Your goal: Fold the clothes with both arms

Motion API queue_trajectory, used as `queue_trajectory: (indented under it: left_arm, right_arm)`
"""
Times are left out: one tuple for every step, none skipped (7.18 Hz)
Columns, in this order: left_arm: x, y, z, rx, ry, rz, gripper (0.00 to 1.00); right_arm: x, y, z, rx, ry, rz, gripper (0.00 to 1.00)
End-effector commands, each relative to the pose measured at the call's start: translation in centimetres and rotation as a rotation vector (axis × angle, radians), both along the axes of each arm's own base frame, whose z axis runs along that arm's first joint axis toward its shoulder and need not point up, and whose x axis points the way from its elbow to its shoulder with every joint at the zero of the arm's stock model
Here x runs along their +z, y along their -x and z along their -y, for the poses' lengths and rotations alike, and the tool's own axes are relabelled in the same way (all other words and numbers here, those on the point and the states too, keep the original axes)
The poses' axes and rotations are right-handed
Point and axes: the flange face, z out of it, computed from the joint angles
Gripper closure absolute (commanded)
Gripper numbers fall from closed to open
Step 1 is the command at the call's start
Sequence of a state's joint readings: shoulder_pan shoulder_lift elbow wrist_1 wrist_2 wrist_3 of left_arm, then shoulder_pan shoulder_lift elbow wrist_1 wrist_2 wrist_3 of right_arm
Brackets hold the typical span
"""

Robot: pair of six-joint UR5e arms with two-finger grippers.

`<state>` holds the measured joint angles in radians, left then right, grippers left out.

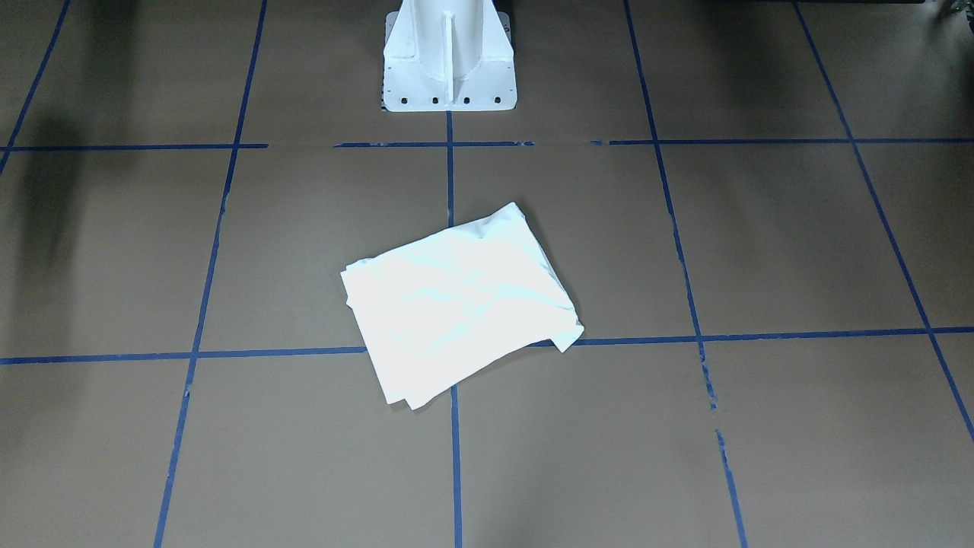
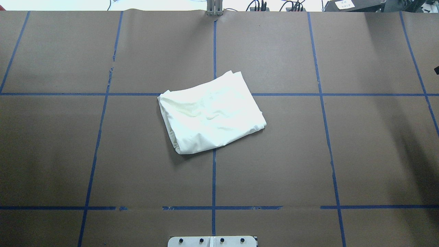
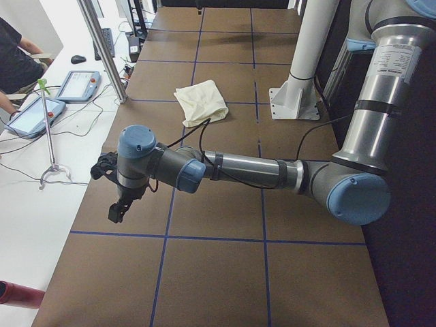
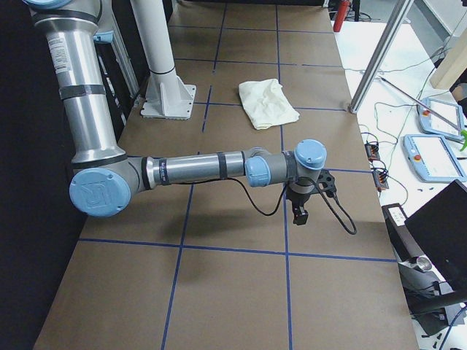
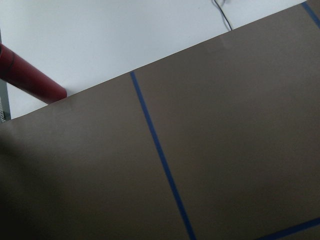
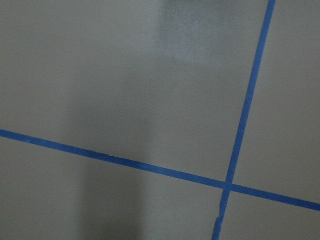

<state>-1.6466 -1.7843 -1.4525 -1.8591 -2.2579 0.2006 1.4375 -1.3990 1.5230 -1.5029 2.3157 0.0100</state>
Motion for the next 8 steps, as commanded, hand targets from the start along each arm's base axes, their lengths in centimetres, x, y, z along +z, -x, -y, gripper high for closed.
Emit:
queue_trajectory:
  left_arm:
    - [5.9,-0.2,-4.4,0.011,0.027,0.001,0.0]
    - [6.6,-0.3,-4.6,0.009,0.074,0.004,0.0]
    - [6.7,-0.4,-4.9,0.011,0.16,-0.003,0.0]
    - [6.3,-2.2,-5.0,0.044,0.217,-0.005,0.0]
    - [5.9,-3.5,-5.4,0.068,0.289,-0.006,0.0]
    - [5.4,-4.8,-5.9,0.091,0.364,-0.014,0.0]
    - [5.8,-5.0,-6.2,0.095,0.376,-0.014,0.0]
    - [5.8,-5.0,-6.3,0.097,0.374,-0.015,0.0]
  right_arm:
    - [1.0,-1.3,-0.7,0.027,-0.009,-0.098,0.0]
    - [2.4,-1.3,-1.4,0.024,0.027,-0.09,0.0]
    - [3.4,-1.4,-2.7,0.032,0.069,-0.034,0.0]
    - [3.9,-2.8,-3.8,0.07,0.114,0.041,0.0]
    - [4.4,-4.3,-4.3,0.099,0.131,0.072,0.0]
    - [4.8,-5.0,-4.9,0.111,0.14,0.083,0.0]
    - [5.1,-4.9,-5.2,0.109,0.15,0.103,0.0]
    - [4.9,-5.1,-5.4,0.113,0.142,0.103,0.0]
